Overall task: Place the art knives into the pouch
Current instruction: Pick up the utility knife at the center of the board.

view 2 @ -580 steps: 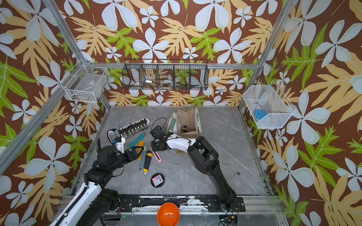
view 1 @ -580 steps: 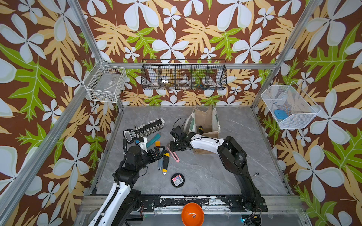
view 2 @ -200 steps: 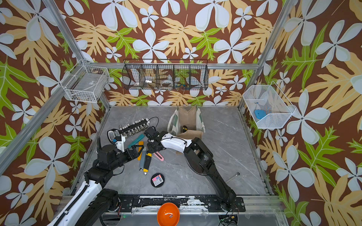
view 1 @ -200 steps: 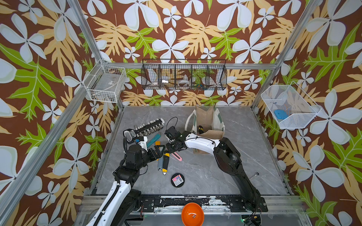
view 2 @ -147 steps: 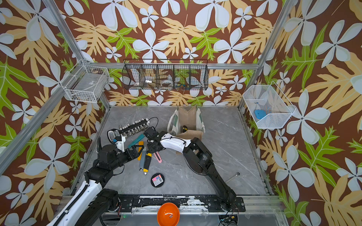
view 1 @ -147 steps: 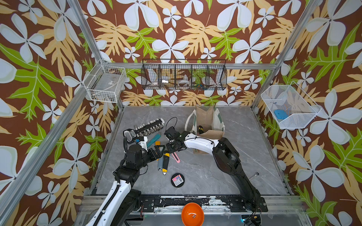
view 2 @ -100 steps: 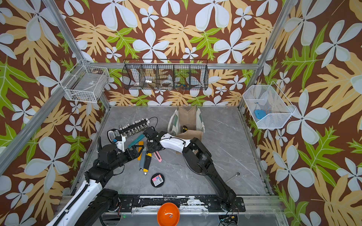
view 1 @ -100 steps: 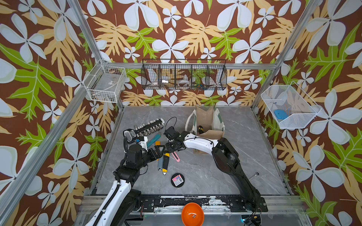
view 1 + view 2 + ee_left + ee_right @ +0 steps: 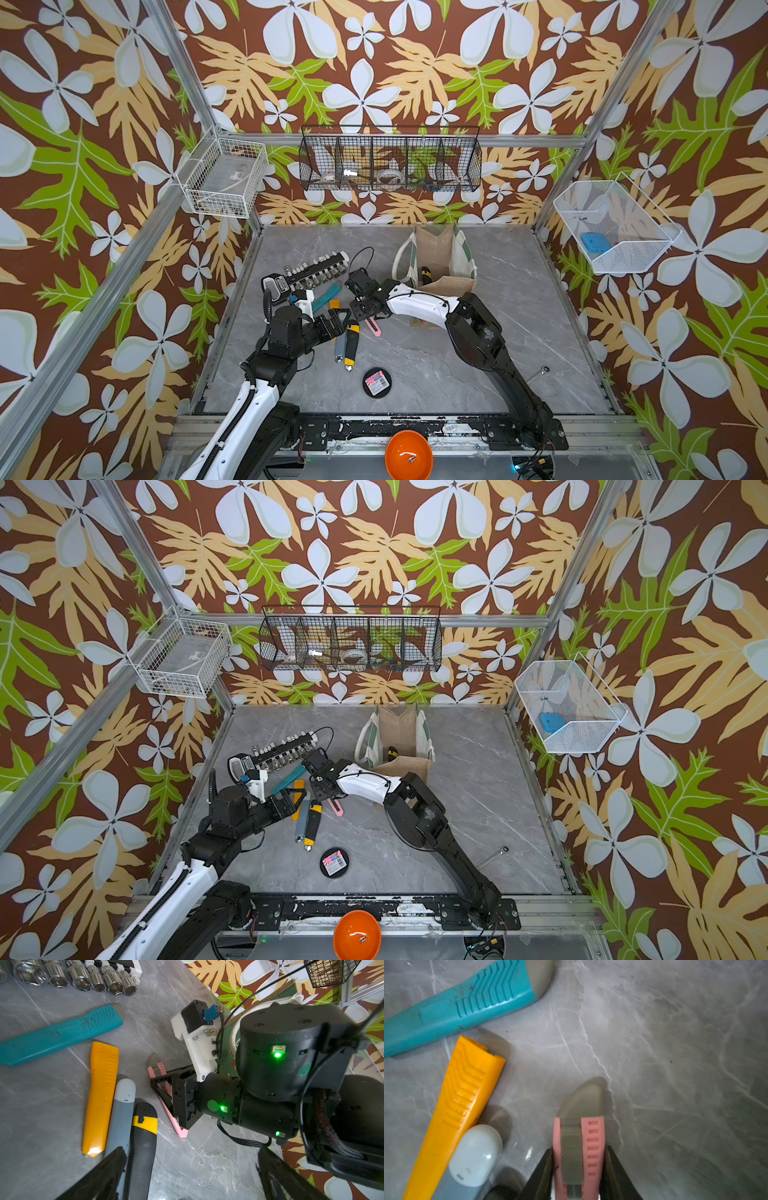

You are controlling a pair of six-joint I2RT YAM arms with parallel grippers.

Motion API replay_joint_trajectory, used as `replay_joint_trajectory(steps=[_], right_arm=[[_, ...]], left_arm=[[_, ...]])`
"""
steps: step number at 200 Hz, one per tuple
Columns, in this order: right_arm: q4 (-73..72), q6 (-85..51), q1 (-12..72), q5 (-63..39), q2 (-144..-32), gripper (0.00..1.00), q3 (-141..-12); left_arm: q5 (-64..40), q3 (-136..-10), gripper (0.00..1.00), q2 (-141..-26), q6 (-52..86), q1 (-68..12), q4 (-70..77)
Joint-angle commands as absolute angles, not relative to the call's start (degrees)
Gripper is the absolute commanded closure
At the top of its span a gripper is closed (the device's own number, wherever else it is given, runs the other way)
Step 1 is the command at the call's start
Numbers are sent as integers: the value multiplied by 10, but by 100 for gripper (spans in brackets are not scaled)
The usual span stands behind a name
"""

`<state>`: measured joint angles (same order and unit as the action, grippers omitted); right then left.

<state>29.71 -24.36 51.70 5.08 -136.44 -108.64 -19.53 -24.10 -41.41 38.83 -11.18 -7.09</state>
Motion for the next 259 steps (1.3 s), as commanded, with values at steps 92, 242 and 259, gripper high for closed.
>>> replay_joint_trajectory(steps=[92,242,259], right_arm=[[379,-237,516,55,-1401,66,-1115],[337,-251,513,90,-1262,71,-1089],[344,-250,513,98,-1249,71,-1106]], left_arm=[[-195,-258,0,-429,380,-111,-59],[-178,-288,0,-438,349,-111,-83],[-174,-296,0,-434,345,-111,-89]])
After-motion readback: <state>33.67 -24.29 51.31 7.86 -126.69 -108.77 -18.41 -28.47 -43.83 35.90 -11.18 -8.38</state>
